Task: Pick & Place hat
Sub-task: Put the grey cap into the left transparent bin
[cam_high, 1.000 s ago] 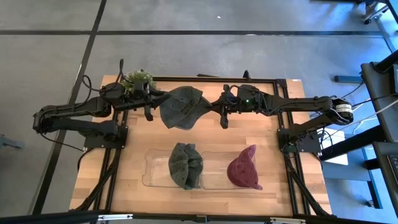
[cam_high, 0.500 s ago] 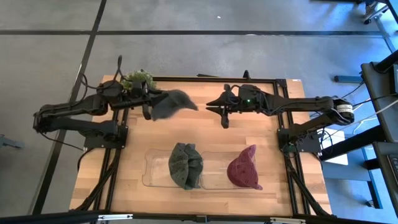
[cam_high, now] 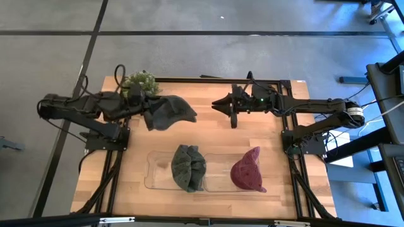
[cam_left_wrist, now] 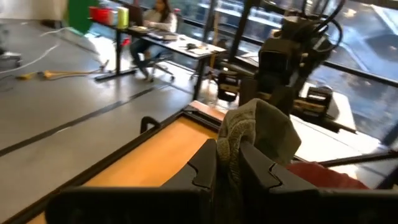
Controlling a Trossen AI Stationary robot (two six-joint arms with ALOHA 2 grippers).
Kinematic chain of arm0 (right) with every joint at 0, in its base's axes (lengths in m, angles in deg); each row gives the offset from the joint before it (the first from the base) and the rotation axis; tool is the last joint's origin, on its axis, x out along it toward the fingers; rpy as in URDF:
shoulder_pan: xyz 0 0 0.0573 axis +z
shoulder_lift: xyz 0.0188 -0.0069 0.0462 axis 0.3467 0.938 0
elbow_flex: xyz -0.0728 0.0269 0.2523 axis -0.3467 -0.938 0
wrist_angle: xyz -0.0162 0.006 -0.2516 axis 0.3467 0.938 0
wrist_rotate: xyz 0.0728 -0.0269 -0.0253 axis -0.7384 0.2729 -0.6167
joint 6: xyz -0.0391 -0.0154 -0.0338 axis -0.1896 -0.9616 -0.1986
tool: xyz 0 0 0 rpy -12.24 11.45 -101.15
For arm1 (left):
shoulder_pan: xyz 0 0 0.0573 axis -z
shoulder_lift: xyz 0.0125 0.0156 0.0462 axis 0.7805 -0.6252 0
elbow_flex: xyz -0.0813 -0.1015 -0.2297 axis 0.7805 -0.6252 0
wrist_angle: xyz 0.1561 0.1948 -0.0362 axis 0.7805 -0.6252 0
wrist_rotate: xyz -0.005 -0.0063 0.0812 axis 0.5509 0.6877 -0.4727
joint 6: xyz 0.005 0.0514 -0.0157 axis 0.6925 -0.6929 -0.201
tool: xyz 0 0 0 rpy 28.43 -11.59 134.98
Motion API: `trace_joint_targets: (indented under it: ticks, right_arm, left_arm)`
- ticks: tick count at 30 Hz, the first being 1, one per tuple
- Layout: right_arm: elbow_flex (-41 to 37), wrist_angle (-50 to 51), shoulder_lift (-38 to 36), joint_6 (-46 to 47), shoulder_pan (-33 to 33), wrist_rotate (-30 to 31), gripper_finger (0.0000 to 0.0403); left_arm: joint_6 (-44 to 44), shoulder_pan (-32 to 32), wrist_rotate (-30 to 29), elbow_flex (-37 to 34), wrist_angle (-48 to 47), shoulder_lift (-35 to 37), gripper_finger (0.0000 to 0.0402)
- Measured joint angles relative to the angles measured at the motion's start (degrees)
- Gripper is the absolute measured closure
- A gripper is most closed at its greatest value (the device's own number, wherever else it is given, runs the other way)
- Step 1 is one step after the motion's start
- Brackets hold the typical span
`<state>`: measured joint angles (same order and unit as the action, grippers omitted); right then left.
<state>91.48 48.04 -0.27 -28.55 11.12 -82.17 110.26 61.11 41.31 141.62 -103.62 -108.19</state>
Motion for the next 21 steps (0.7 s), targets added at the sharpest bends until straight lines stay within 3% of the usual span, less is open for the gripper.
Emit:
trace_joint_targets:
  ticks: [7,13,21]
  right_arm:
    - [0.00,-4.18,0.02,6.25,2.63,-3.83,0.0325]
    - [0.00,-8.70,0.02,6.27,8.38,-3.85,0.0325]
    - [0.00,-8.86,0.03,7.35,14.68,-3.83,0.0325]
  left_arm:
    - [7.03,7.96,-18.00,0.03,0.81,-3.82,0.0374]
    - [7.54,14.50,-22.77,0.84,6.25,-5.34,0.0374]
    - [3.13,32.77,-43.69,7.60,5.62,-10.09,0.0374]
